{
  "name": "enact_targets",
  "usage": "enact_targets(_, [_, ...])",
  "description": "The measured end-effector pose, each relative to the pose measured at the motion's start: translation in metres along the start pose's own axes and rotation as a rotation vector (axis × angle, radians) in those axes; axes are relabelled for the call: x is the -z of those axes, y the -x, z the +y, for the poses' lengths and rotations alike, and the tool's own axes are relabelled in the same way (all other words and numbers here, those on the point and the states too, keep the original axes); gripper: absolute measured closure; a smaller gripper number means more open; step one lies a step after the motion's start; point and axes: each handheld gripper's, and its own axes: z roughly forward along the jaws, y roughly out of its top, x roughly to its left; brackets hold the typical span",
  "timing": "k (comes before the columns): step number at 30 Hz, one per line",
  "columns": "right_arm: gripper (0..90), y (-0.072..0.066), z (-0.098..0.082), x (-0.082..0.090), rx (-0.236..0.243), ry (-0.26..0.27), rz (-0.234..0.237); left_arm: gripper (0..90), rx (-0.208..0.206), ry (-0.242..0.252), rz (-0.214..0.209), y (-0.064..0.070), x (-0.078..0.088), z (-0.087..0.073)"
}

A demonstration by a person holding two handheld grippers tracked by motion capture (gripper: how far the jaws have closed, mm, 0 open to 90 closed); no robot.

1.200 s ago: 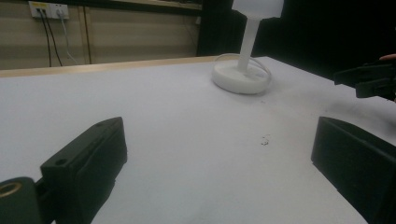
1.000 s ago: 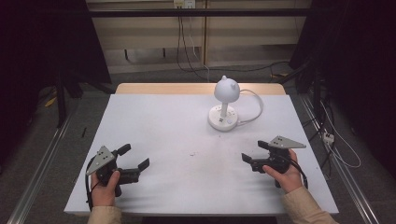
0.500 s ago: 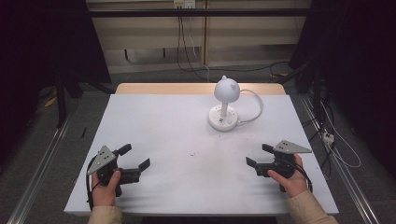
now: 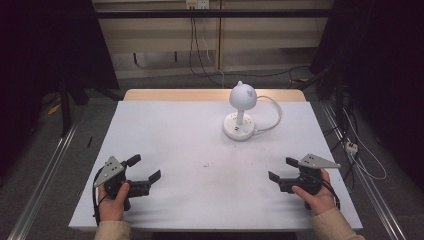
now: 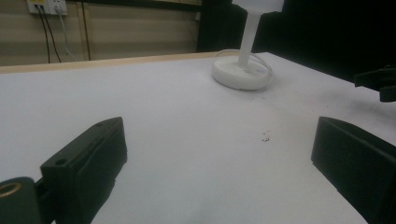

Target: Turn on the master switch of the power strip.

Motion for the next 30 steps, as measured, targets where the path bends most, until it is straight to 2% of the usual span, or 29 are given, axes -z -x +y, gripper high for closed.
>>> enact_targets(30, [10.4,0.004,-0.011,0.014,0.005,-0.006,-0.01,3.2,-0.005,-0.013,0.0,0.0,-0.001,-0.001])
